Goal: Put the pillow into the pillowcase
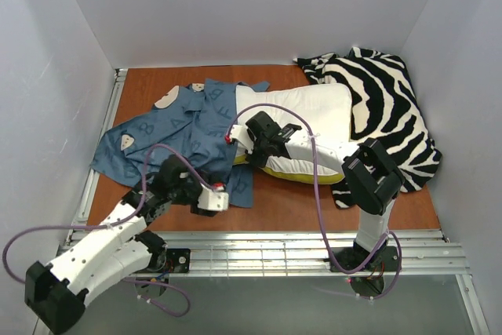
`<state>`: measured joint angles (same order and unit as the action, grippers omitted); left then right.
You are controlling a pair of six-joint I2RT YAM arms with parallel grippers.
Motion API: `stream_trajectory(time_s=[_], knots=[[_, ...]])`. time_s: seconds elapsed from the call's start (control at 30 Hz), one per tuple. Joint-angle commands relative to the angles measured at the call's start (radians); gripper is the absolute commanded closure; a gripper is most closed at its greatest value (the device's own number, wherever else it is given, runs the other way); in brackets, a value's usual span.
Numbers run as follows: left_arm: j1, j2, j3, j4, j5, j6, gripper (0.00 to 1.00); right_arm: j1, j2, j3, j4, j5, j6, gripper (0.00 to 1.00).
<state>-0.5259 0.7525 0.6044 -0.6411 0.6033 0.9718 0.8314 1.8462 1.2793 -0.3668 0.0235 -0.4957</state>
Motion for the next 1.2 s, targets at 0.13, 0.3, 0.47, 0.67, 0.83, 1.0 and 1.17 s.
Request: stream_trajectory(time_s=[0.13,0.3,0.47,0.67,0.83,1.0,1.17], knots=[[-0.396,0.224,-0.091,0.274,-0.356,0.15,0.33,0.011,-0.013,0.097,-0.055,-0.223,0.062,0.99],[-0.477,0.401,-0.098,0.351,-0.483,0.059,0.32,0.006,-0.008,0.104,-0.063,-0.257,0.069,0.99],[-0.48,0.583,-0.084,0.437,-0.591,-0.008,0.35,-0.002,-0.016,0.104,-0.066,-0.286,0.072,0.99],[-0.48,0.701,-0.054,0.448,-0.659,-0.016,0.71,-0.009,-0.008,0.109,-0.072,-0.332,0.078,0.99],[-0.48,0.766,0.007,0.411,-0.567,-0.013,1.0,-0.015,0.014,0.129,-0.072,-0.359,0.1,0.99],[-0.537,0.783,0.173,0.386,-0.445,-0.057,1.0,-0.018,0.054,0.164,-0.07,-0.384,0.12,0.99],[-0.609,0.823,0.281,0.4,-0.358,-0.065,1.0,-0.02,0.116,0.218,-0.061,-0.424,0.17,0.99]])
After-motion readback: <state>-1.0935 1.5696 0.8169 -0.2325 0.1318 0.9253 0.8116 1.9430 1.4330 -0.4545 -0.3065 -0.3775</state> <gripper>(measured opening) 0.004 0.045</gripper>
